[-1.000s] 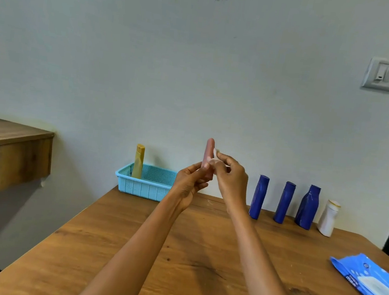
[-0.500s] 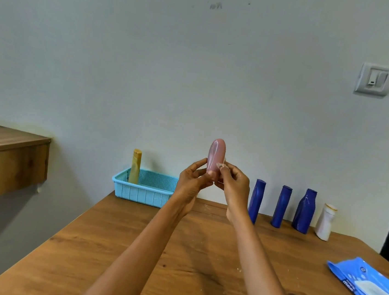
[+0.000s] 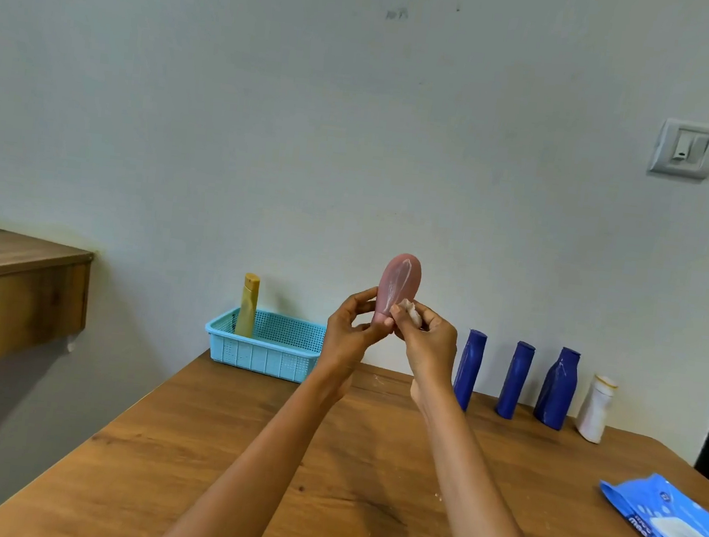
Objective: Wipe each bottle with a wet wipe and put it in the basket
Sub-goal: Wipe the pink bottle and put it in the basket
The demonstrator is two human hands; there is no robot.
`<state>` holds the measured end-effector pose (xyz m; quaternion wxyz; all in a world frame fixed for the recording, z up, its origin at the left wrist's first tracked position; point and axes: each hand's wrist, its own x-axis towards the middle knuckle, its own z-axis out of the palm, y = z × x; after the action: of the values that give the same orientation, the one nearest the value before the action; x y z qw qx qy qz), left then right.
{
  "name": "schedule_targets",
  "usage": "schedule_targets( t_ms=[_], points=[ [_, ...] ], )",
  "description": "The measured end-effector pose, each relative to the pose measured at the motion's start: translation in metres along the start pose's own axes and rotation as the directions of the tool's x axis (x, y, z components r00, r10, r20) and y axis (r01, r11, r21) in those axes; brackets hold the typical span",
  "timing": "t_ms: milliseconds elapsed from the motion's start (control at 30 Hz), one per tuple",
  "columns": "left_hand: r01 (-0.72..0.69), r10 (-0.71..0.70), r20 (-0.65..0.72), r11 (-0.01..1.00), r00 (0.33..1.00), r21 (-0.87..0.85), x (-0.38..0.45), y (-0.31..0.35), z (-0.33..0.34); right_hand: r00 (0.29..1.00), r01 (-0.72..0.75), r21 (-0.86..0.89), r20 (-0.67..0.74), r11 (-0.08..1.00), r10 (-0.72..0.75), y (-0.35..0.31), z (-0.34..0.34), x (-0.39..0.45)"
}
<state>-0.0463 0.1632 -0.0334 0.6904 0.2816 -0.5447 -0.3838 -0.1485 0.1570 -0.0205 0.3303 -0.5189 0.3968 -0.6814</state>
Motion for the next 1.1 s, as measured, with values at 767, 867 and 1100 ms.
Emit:
schedule_targets(
  t_ms=[767, 867, 1100],
  points=[
    [-0.124, 0.221, -0.256, 0.929, 0.941, 0.348, -0.001, -0.001, 0.010, 0.978, 0.180, -0.218, -0.062, 0.959, -0.198, -0.012, 0.023, -0.025],
    [-0.185, 0.280, -0.172, 0.886, 0.944, 0.425, -0.005, -0.003, 0.011, 0.985, 0.111, -0.119, -0.121, 0.987, -0.126, -0.011, 0.020, -0.023],
    [-0.163, 0.163, 0.014, 0.968, 0.986, 0.189, -0.008, 0.001, 0.013, 0.976, 0.055, 0.021, -0.212, 0.998, -0.049, -0.012, 0.013, -0.018]
  ],
)
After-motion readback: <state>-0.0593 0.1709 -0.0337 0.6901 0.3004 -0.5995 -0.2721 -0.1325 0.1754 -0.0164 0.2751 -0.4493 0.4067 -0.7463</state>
